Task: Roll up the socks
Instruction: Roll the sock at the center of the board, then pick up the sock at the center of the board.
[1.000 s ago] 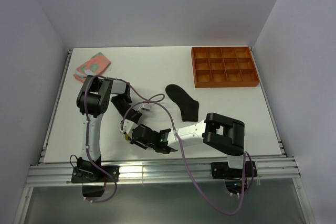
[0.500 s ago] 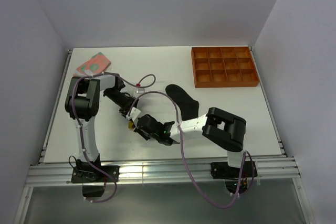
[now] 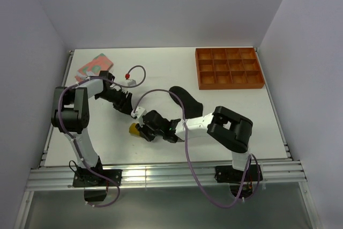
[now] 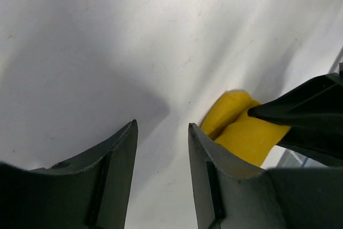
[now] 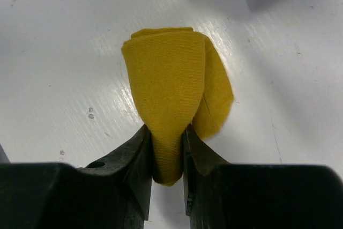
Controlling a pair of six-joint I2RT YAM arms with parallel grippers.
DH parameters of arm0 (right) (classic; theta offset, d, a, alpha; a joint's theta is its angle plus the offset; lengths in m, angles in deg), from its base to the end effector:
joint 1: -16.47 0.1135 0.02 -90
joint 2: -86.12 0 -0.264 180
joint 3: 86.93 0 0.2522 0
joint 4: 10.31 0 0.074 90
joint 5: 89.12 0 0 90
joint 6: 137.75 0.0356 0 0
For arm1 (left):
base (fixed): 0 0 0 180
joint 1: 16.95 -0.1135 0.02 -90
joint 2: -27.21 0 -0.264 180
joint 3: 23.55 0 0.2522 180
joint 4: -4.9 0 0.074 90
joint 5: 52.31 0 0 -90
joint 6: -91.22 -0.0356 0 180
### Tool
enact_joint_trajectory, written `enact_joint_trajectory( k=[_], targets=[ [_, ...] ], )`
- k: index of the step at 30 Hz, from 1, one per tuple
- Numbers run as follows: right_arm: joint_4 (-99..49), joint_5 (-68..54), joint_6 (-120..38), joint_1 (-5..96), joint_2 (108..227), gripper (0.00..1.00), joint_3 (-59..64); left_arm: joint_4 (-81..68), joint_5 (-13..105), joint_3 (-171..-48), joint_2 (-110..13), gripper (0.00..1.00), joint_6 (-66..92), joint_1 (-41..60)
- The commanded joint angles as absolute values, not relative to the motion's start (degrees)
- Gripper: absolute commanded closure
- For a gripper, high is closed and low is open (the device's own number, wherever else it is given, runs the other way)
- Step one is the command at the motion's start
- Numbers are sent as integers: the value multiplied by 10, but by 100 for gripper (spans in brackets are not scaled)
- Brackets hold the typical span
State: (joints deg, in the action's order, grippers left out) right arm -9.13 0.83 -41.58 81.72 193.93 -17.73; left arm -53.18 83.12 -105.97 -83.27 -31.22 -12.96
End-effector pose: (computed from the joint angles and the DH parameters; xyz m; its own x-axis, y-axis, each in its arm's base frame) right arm 0.1611 0.3495 0.1409 -0.3506 -0.5038 -0.7894 -0.8758 0.4749 0.0859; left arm 0.3390 -0.0491 0.1434 -0.7881 0.4323 -0.4381 0.6155 0.5508 -0.5638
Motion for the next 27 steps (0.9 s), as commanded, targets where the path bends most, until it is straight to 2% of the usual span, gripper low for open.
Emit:
enact_joint_trajectory(
  k=[1, 15, 21, 27],
  targets=[
    [-197, -52, -393, 807, 1984, 96, -193, -487, 813, -1039, -783, 52, -327, -138],
    [-262, -100, -381, 766, 2032, 96, -152, -500, 805, -945, -616, 45, -506, -157],
    [-278, -112, -376, 756, 2049, 96, -140, -519, 794, -903, -586, 43, -581, -157],
    [-294, -116, -369, 749, 2073, 97, -125, -552, 812, -897, -606, 42, -618, -157]
  ],
)
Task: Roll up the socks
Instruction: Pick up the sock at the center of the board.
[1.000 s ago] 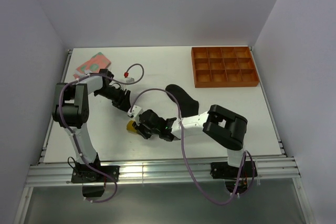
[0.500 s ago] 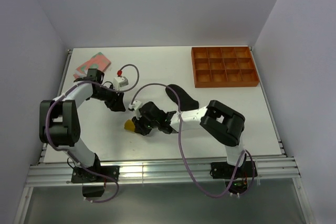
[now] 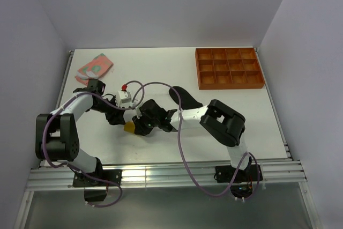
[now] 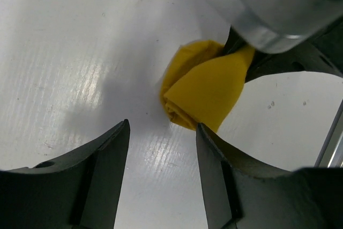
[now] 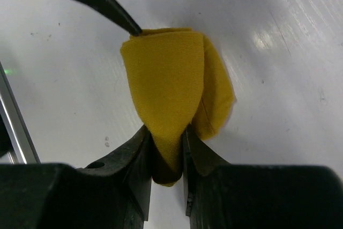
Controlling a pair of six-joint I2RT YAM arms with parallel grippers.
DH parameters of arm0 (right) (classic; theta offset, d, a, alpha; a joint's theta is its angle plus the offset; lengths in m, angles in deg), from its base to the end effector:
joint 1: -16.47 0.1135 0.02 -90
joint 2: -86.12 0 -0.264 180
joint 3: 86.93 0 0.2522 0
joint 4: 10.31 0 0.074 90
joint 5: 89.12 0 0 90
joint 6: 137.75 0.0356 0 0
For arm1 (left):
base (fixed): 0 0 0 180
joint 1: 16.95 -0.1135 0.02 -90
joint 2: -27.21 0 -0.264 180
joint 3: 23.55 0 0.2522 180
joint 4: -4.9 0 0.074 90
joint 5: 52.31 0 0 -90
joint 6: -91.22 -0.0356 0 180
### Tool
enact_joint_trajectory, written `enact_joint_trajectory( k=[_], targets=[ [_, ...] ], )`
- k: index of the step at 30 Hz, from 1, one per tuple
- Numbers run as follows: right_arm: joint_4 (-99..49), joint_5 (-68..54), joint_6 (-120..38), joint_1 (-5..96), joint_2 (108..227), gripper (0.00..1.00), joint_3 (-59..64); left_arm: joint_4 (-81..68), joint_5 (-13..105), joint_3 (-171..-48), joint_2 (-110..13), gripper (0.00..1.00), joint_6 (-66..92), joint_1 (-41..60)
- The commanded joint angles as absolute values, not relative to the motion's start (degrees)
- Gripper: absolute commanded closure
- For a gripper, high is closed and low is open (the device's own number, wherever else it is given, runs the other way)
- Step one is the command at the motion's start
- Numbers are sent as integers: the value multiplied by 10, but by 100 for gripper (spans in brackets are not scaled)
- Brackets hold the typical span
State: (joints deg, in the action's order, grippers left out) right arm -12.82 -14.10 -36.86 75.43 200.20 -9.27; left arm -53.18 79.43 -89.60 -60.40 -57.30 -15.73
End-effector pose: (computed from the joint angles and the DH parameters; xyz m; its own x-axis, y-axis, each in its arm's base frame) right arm 0.2061 0.3603 0.1367 -0.4941 -0.4671 -0.7332 -0.8534 0.4217 0.3065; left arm 0.2611 -0.0293 0.1857 -0.3979 0.6450 -0.6524 0.9095 0.3704 -0.1886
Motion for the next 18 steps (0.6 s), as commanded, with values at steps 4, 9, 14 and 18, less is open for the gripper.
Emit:
enact_joint_trajectory(
  k=[4, 9, 14, 18],
  targets=[
    [-300, -119, -369, 749, 2082, 97, -120, -561, 835, -903, -619, 41, -613, -157],
    [-304, -115, -368, 745, 2083, 98, -121, -577, 855, -926, -648, 41, -598, -160],
    [-288, -107, -355, 742, 2070, 100, -138, -612, 890, -961, -676, 41, -592, -168],
    [-275, -113, -346, 734, 2054, 100, -155, -648, 924, -1001, -696, 41, -582, -204]
  ],
)
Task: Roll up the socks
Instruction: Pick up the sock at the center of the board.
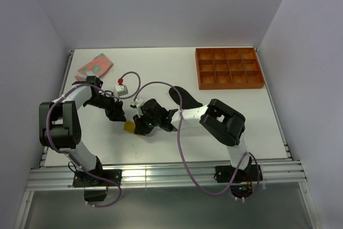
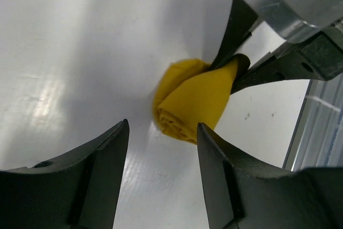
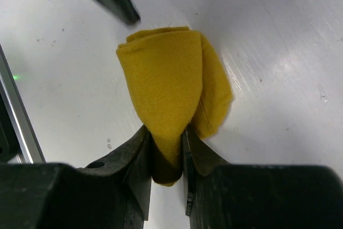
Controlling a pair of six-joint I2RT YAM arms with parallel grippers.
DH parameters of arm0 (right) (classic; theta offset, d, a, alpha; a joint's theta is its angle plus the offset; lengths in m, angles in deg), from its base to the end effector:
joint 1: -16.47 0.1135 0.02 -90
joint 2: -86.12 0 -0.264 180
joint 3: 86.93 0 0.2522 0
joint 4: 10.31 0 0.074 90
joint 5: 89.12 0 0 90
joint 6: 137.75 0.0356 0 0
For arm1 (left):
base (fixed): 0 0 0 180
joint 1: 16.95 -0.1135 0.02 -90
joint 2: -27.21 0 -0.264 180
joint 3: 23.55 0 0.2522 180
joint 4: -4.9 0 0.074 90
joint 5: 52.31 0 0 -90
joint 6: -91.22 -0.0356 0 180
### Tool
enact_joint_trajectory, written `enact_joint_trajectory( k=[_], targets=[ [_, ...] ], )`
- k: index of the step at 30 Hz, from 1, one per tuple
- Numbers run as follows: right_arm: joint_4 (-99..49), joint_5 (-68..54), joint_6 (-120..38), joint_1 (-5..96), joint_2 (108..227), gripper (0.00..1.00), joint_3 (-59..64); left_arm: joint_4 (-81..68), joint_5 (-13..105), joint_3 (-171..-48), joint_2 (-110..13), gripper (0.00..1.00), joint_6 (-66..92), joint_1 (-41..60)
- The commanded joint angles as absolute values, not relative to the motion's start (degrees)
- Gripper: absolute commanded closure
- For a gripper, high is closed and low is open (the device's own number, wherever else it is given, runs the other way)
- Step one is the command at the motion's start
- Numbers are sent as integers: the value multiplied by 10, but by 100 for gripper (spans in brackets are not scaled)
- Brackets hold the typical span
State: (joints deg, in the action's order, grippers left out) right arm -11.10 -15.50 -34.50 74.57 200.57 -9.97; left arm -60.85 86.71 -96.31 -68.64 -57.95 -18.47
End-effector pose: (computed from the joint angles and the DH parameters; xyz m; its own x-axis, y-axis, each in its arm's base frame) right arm 0.2104 0.3570 0.1333 -0.5322 -0.4388 -0.7241 -0.8317 0.4311 0.3500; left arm 0.2815 -0.0194 0.1799 -0.5140 0.5497 -0.6585 0.8571 0.3590 -0.3694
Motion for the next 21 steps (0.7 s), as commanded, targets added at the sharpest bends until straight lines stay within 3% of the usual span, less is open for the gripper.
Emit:
enact_joint_trajectory(
  k=[1, 21],
  targets=[
    [-275, -112, -345, 733, 2051, 100, -159, -660, 928, -1014, -699, 42, -581, -206],
    [-257, -76, -291, 704, 2025, 100, -177, -595, 888, -997, -653, 47, -432, -214]
  ],
)
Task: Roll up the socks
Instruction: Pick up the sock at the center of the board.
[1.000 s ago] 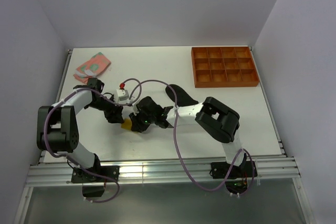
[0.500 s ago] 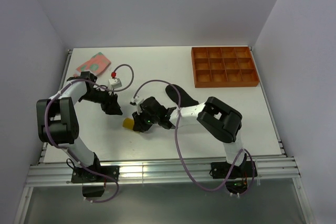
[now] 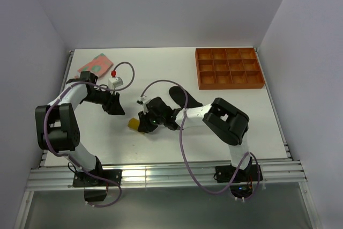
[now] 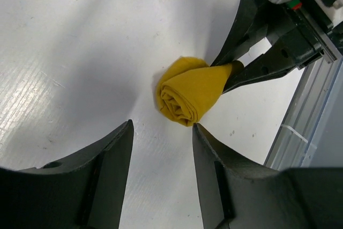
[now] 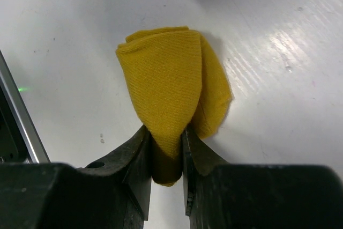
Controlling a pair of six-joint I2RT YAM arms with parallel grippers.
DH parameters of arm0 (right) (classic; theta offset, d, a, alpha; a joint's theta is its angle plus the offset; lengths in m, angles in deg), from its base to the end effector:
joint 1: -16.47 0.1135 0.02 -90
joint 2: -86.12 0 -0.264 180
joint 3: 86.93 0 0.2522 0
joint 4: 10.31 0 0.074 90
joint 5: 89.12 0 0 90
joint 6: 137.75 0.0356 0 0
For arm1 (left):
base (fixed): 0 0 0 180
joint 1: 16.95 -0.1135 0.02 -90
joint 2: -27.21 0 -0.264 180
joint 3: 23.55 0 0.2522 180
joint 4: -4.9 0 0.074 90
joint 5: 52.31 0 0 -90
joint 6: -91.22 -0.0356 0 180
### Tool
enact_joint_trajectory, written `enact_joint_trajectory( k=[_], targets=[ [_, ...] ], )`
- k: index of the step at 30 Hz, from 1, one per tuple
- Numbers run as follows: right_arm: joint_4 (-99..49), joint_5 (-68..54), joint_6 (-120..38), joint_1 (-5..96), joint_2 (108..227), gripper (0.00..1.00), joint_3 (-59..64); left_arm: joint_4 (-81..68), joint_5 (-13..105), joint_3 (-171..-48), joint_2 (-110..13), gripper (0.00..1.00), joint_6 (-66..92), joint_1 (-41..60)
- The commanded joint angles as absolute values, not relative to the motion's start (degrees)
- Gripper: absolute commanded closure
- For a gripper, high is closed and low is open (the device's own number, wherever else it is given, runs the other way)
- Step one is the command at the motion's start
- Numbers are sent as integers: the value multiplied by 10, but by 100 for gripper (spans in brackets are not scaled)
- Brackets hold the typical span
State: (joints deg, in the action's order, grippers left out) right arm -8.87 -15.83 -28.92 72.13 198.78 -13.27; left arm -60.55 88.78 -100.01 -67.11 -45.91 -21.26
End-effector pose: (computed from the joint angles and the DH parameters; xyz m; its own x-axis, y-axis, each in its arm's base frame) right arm 0.2191 0.3389 0.1325 -0.6222 -0.3628 -0.6937 -0.7592 0.4957 0.4218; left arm 0.2924 -0.0057 0.2037 -0.6421 0.4132 -0.6457 0.7552 0.4854 -0.4404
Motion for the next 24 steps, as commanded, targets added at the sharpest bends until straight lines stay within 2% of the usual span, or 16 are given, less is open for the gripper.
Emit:
enact_joint_trajectory(
  k=[1, 24],
  targets=[
    [-255, -73, -286, 703, 2023, 100, -178, -583, 886, -994, -652, 47, -426, -215],
    [-301, -60, -261, 661, 1924, 100, -123, -575, 881, -994, -639, 51, -401, -216]
  ],
)
